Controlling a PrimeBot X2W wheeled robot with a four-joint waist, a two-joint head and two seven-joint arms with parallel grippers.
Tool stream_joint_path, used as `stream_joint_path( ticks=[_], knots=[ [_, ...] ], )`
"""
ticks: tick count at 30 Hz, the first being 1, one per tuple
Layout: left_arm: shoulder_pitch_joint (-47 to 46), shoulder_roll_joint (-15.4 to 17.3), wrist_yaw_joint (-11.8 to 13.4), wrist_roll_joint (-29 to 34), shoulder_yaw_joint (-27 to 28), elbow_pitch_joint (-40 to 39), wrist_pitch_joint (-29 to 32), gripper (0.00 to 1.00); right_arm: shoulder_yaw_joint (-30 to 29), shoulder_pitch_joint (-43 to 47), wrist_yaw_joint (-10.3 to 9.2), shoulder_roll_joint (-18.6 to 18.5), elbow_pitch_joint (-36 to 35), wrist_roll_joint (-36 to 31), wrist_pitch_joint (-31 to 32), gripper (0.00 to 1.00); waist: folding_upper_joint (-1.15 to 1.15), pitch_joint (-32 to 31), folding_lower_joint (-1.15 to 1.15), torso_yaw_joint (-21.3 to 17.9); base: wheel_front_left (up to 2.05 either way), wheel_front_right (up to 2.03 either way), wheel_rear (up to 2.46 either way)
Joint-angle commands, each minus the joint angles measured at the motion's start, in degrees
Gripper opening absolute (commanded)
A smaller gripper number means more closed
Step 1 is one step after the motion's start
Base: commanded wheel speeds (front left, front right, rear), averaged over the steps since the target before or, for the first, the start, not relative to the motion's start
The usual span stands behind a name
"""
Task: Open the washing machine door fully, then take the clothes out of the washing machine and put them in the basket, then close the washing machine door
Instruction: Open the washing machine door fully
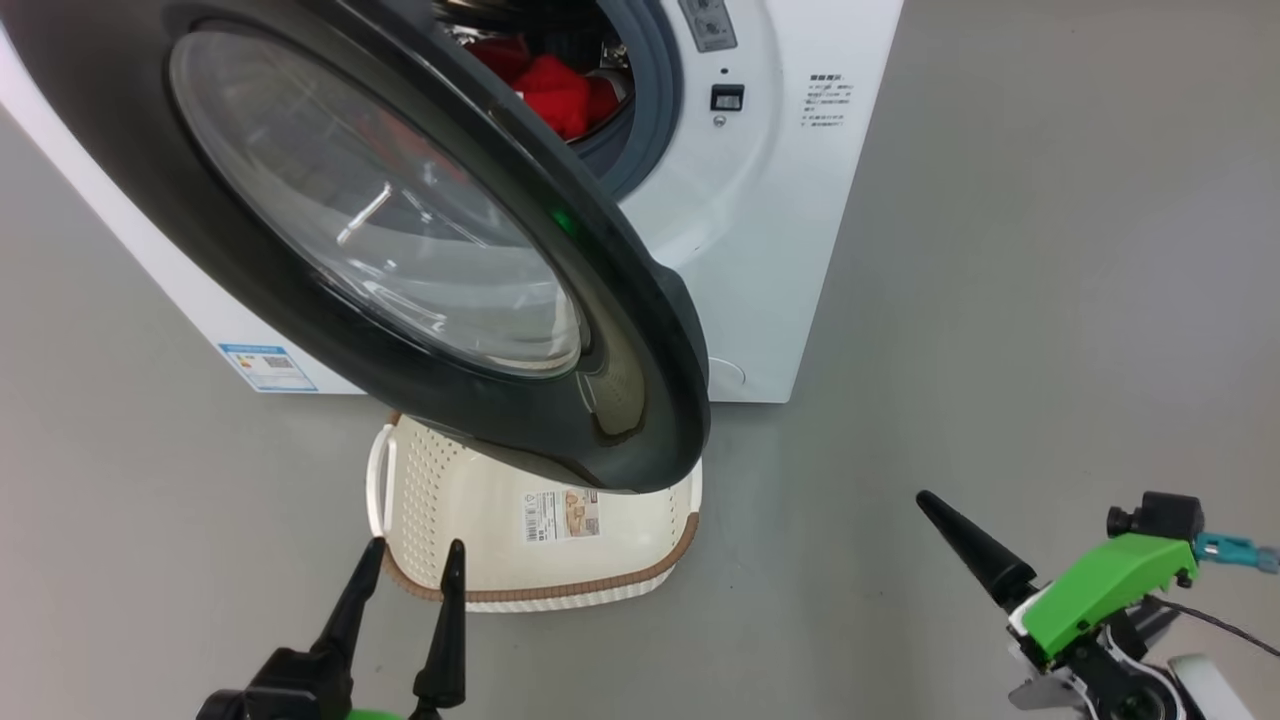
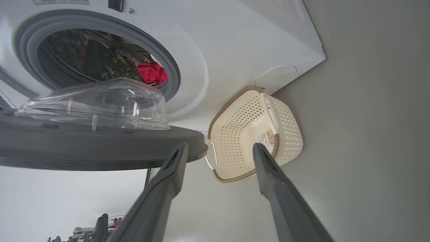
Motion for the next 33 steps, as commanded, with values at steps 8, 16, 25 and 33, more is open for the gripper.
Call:
stream_joint_path(
  ticks=[8,16,25,33],
  knots=[
    [-0.28,0.45,-0.21,0.11,2.35,-1.06,-0.7,1.0,8.4,1.76,0.03,-5.46,-4.39,-4.94,-13.96,1.0,0.0,0.36,0.0,-0.63,0.0,0.0,0.0],
    [-0.74,0.45,-0.23,-0.03,2.37,-0.79,-0.7,1.0,18.63,0.35,0.03,-11.36,-3.94,-11.79,-29.22,1.0,0.0,0.41,0.0,-0.59,0.0,0.0,0.0],
    [-0.77,0.45,-0.04,-0.04,2.49,-0.95,-0.7,1.0,18.08,-0.54,0.03,-11.86,-1.09,-21.77,-32.72,1.0,0.0,0.48,0.0,-0.61,0.0,0.0,0.0],
    [-0.97,0.45,0.06,0.04,2.44,-1.09,-0.7,1.0,8.62,3.11,0.03,-7.1,-5.1,-35.77,-32.75,1.0,0.0,0.85,0.0,-0.65,0.0,0.0,0.0]
  ],
)
